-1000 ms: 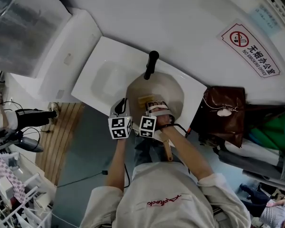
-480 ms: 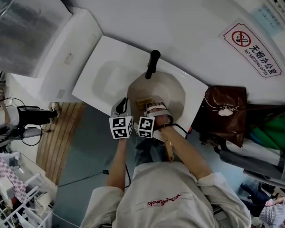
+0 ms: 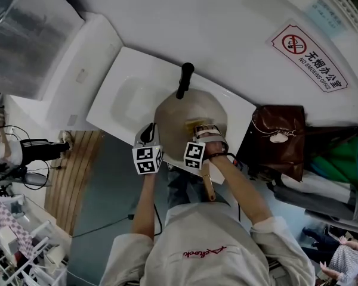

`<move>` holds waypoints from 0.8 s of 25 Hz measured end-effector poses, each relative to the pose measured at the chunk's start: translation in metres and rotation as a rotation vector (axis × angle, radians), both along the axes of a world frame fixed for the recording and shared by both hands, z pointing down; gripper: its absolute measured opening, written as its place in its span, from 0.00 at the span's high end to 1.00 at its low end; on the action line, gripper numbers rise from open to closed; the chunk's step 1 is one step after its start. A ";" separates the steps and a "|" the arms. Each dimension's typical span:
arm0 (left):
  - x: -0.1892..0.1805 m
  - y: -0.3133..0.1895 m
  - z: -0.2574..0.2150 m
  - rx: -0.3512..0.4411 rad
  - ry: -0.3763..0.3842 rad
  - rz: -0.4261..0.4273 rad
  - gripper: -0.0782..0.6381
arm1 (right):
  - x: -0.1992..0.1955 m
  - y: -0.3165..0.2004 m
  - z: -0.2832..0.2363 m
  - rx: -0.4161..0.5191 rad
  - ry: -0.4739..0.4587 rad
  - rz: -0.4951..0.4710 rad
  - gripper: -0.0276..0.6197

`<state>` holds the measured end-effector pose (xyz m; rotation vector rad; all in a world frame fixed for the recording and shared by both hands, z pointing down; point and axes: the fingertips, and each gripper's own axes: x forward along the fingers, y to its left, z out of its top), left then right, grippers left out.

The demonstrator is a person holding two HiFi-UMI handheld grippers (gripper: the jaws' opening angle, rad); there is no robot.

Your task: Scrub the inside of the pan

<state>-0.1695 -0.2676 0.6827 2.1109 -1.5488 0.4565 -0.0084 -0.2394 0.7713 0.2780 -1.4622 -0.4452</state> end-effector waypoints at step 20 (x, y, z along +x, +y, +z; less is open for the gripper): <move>0.000 0.001 0.000 0.000 -0.005 -0.006 0.85 | 0.005 0.005 -0.008 -0.003 -0.013 0.026 0.92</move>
